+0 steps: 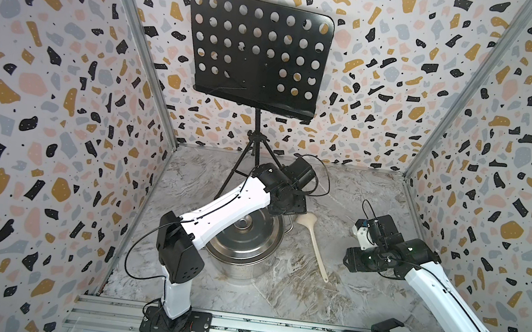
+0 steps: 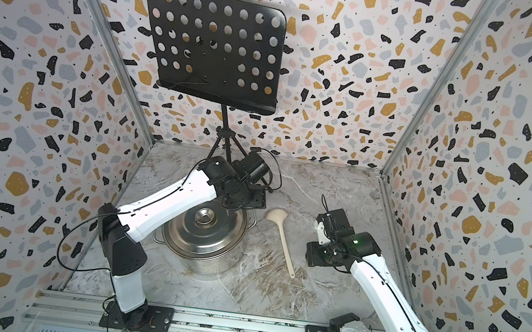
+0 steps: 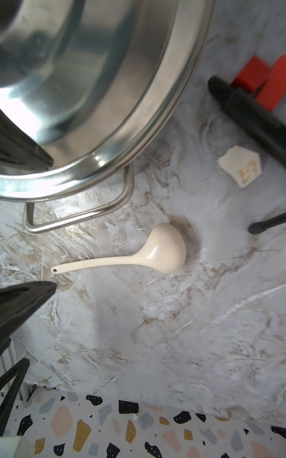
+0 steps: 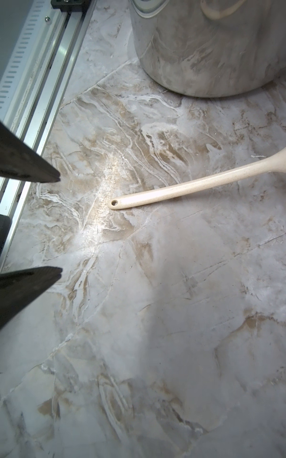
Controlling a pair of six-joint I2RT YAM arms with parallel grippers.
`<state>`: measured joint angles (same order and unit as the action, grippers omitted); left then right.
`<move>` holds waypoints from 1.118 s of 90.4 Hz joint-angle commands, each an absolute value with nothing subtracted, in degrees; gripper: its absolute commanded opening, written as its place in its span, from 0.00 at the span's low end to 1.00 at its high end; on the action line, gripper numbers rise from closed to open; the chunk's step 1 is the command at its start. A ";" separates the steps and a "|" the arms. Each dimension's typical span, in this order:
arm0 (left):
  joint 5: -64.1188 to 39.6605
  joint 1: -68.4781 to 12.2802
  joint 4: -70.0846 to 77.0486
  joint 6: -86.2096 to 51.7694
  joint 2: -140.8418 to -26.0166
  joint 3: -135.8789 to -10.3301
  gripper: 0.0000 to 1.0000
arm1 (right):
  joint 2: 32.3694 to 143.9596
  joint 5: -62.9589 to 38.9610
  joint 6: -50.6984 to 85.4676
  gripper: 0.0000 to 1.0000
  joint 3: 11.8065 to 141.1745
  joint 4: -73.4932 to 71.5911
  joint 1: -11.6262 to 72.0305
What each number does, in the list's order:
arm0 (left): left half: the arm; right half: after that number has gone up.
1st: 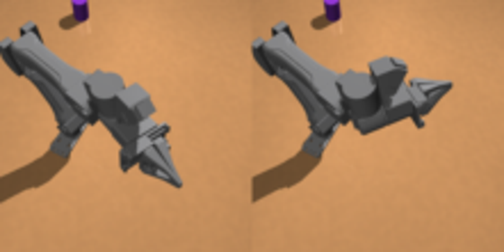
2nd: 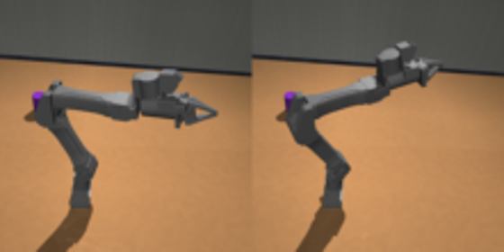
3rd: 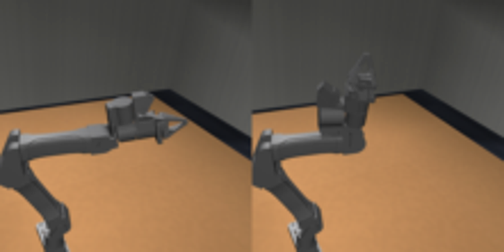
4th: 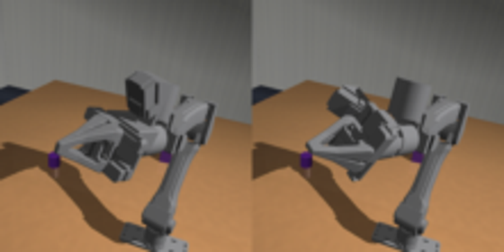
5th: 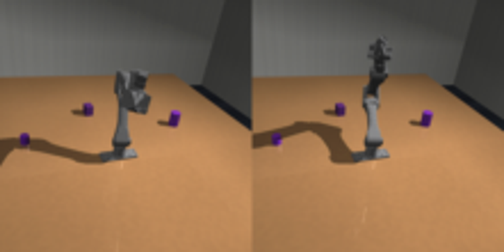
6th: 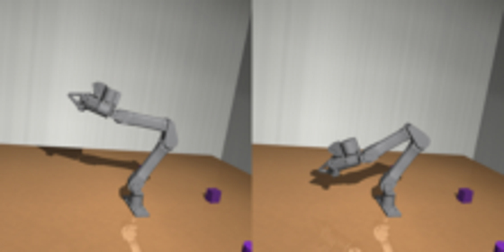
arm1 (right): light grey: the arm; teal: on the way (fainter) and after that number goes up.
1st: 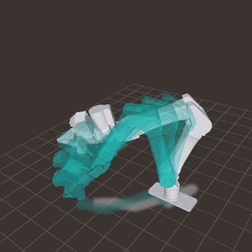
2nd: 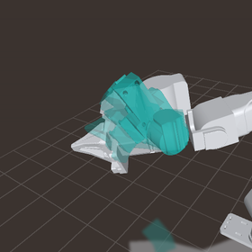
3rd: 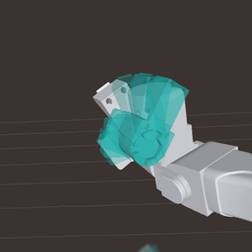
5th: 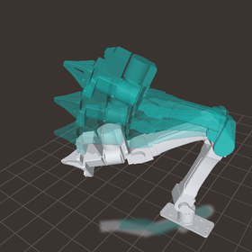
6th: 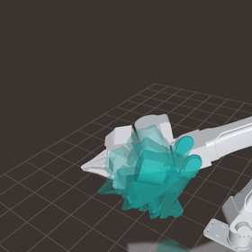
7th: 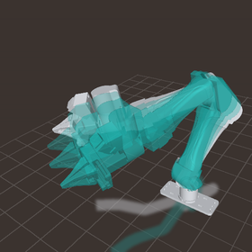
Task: Stir the soup with a spoon
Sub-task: Move the pan to the center of the board, then pick up the lid from the pan.
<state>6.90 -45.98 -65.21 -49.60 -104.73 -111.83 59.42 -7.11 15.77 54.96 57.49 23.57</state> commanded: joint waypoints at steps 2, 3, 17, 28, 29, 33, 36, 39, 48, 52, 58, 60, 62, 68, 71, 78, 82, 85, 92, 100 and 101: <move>16.76 -46.01 -71.05 -39.76 -100.85 -116.83 0.85 | 58.34 -8.79 14.28 0.62 58.45 61.33 23.38; 17.39 -45.99 -71.38 -39.17 -100.61 -117.13 0.87 | 58.39 -9.05 14.13 0.63 58.58 61.47 23.38; 28.88 -45.97 -75.09 -33.47 -93.09 -115.90 0.99 | 59.96 -10.50 13.00 0.65 63.08 65.08 24.27; 37.56 -45.92 -75.18 -31.78 -81.80 -105.50 0.99 | 62.27 -9.47 13.04 0.68 68.86 67.44 28.25; 38.21 -45.90 -75.21 -31.97 -80.71 -104.43 0.99 | 62.65 -9.35 13.11 0.69 69.41 67.56 28.85; 40.63 -45.88 -75.83 -33.40 -76.42 -99.90 0.99 | 64.27 -8.97 13.44 0.76 71.80 68.35 31.02; 42.08 -45.88 -76.64 -34.98 -72.26 -96.68 0.99 | 65.37 -8.66 13.90 0.79 73.59 68.66 32.76; 43.28 -45.88 -77.08 -37.08 -69.05 -93.56 0.99 | 66.90 -8.06 14.33 0.81 75.60 68.82 34.46; 45.58 -45.88 -77.79 -42.45 -56.42 -84.88 0.99 | 71.69 -4.63 15.45 0.89 82.06 69.06 42.04; 46.80 -45.88 -77.85 -45.14 -51.06 -81.81 0.99 | 74.63 -3.25 15.71 0.94 85.42 68.99 45.40; 49.17 -45.80 -78.45 -47.45 -43.94 -78.68 0.99 | 79.34 -1.44 15.75 0.97 90.60 68.91 50.31; 49.97 -45.79 -78.83 -48.43 -42.08 -78.07 0.99 | 80.83 -0.67 15.74 0.97 92.35 68.93 51.69; 50.86 -45.79 -79.45 -49.31 -40.42 -77.68 0.99 | 82.63 0.01 15.62 0.98 94.15 68.87 53.31; 52.66 -45.79 -81.58 -49.70 -37.11 -77.75 0.99 | 87.70 1.69 14.67 0.99 99.59 68.74 57.16; 53.08 -45.79 -82.73 -49.31 -36.28 -78.32 0.99 | 90.42 2.16 14.19 1.00 102.19 68.73 58.59; 53.68 -45.79 -85.35 -48.38 -35.82 -79.93 1.00 | 96.20 2.33 13.19 1.00 108.24 68.69 60.69; 54.15 -45.79 -86.83 -48.34 -35.85 -80.70 0.99 | 99.53 2.83 12.67 1.00 111.54 68.73 62.76; 54.37 -45.79 -87.68 -48.34 -35.74 -81.10 0.99 | 101.66 3.26 12.36 1.00 113.74 68.71 63.41; 54.45 -45.79 -88.15 -47.46 -35.21 -81.42 0.99 | 106.35 3.46 11.77 1.00 118.20 68.22 63.90; 53.75 -45.80 -87.59 -45.37 -34.49 -81.26 0.99 | 110.31 4.40 11.69 1.00 122.50 67.31 63.97; 53.64 -45.79 -87.48 -45.10 -34.43 -81.24 0.99 | 110.57 4.53 11.69 1.00 122.99 67.23 63.98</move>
